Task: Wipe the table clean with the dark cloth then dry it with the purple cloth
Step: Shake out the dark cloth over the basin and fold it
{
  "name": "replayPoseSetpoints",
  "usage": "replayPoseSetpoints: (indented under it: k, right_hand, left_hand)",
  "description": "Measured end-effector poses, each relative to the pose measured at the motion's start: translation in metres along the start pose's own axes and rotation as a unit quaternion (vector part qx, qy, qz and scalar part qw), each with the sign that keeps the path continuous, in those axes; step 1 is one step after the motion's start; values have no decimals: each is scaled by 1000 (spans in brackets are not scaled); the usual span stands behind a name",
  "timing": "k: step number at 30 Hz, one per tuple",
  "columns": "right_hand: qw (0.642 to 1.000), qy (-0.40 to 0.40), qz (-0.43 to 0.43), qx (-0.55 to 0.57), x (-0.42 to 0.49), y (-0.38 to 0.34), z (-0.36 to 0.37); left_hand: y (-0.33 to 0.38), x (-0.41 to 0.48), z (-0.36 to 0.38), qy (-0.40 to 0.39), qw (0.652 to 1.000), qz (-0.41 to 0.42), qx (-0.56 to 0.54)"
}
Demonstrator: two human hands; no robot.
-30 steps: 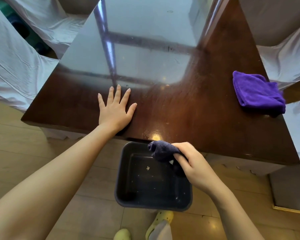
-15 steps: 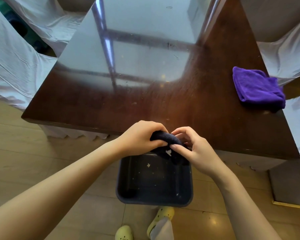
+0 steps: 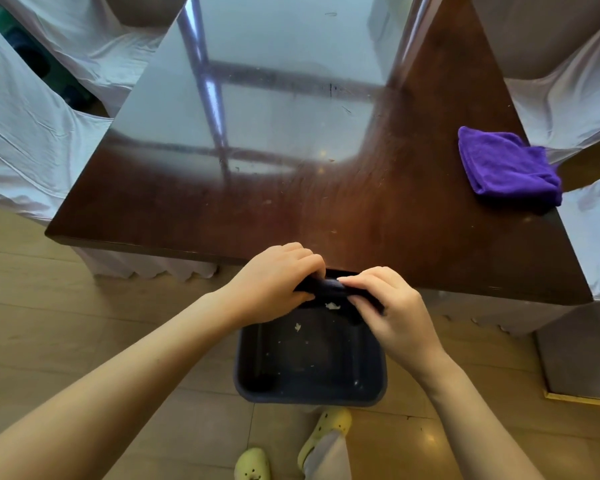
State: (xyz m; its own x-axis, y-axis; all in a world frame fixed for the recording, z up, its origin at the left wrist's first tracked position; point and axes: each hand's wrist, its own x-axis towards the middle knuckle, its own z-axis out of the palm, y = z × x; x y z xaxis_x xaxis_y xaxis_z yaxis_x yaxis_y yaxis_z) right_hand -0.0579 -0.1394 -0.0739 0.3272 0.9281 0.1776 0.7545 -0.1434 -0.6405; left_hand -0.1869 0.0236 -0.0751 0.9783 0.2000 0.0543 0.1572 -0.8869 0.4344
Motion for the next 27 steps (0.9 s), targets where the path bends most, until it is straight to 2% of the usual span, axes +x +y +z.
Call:
replayPoseSetpoints:
  k: [4, 7, 11, 14, 18, 24, 27]
  right_hand:
    - [997, 21, 31, 73, 1, -1, 4]
    - [995, -18, 49, 89, 3, 1, 5]
    - [992, -56, 70, 85, 6, 2, 5]
    - [995, -69, 37, 62, 7, 3, 2]
    - [999, -43, 24, 6, 8, 9, 0]
    - [996, -26, 49, 64, 2, 15, -2]
    - [987, -61, 87, 118, 1, 18, -9]
  left_hand:
    - [6, 0, 12, 20, 999, 15, 24]
    - [7, 1, 16, 43, 998, 18, 30]
    - [11, 3, 17, 68, 997, -25, -40]
    - [12, 3, 20, 64, 997, -33, -29]
    - [9, 6, 20, 32, 999, -9, -10]
    - [11, 5, 13, 31, 995, -22, -95]
    - [18, 10, 5, 63, 984, -41, -162]
